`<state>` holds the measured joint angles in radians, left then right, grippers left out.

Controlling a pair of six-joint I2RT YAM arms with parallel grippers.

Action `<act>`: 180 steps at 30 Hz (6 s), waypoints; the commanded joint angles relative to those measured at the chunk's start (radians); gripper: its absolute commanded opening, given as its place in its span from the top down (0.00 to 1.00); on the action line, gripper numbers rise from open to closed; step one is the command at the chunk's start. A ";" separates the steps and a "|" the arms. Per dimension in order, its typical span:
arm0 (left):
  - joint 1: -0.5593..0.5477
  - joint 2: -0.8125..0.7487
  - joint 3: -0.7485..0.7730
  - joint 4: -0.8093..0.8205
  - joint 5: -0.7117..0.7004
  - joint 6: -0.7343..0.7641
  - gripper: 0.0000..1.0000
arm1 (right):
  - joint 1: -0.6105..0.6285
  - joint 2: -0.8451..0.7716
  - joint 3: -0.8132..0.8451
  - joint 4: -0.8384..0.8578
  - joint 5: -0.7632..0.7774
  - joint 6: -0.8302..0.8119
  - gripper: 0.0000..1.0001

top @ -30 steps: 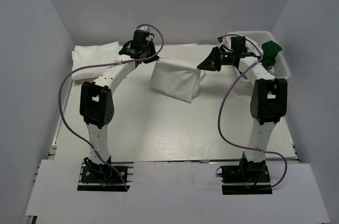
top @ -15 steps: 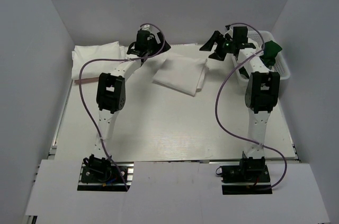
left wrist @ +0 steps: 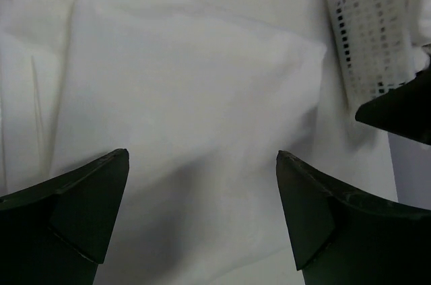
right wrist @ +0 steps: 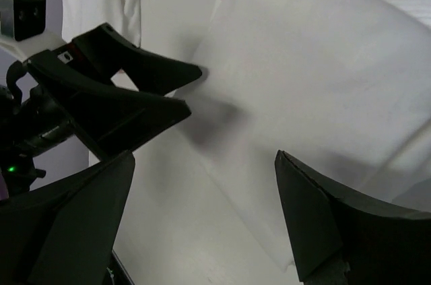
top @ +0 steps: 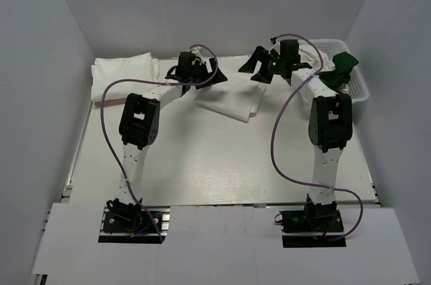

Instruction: Fold and stack the t-shirts

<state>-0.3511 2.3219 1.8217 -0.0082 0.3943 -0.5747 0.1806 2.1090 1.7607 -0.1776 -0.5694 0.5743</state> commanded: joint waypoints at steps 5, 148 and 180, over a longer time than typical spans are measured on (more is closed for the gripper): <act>-0.003 -0.035 -0.148 -0.059 0.055 0.004 0.00 | -0.021 0.147 -0.076 0.083 0.045 0.078 0.10; 0.429 -0.322 0.323 -0.607 -0.443 0.829 1.00 | 0.043 -0.704 -0.641 -0.091 0.108 -0.315 0.10; 0.656 -0.038 0.283 -0.357 -0.453 0.859 0.46 | 0.046 -0.552 -0.497 -0.174 0.101 -0.284 0.10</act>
<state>0.2878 2.3028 2.1155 -0.3996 -0.0269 0.3019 0.2268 1.5558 1.2175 -0.3450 -0.4660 0.2821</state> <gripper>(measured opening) 0.503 0.902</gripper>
